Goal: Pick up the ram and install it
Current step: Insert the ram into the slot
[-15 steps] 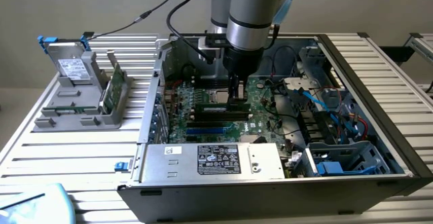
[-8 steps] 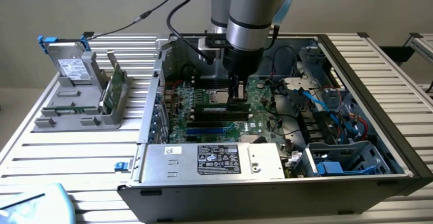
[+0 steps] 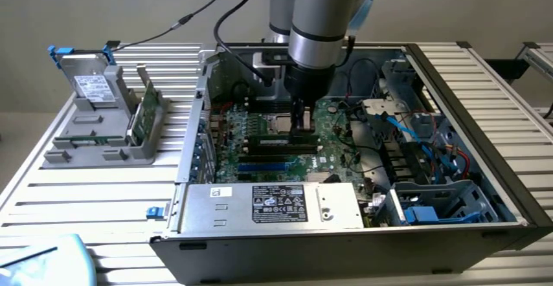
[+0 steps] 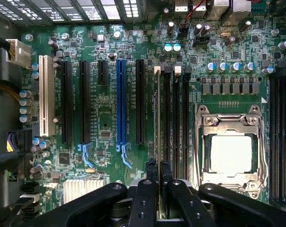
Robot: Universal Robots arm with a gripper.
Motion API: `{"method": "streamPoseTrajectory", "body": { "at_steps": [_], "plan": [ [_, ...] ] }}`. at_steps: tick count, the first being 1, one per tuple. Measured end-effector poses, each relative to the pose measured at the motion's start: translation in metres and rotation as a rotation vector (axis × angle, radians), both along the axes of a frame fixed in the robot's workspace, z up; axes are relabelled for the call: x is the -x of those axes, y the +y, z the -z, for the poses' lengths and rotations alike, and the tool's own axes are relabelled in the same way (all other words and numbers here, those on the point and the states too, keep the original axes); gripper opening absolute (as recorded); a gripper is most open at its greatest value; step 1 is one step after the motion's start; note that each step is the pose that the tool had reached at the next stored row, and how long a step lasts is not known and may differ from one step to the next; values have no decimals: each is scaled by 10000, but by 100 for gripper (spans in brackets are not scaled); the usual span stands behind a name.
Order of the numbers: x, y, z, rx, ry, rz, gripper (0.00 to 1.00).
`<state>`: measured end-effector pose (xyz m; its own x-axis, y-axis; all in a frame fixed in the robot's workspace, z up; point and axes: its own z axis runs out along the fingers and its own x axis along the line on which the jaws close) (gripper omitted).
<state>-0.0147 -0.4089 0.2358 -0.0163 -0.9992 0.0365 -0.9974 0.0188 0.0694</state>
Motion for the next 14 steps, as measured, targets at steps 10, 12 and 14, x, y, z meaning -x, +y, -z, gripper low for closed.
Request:
{"method": "streamPoseTrajectory", "body": {
  "at_steps": [10,12,14],
  "plan": [
    [13,17,38,-4,0,-59,14],
    [13,22,45,-7,-1,-76,14],
    [13,23,48,-6,1,-84,14]
  ]
}}
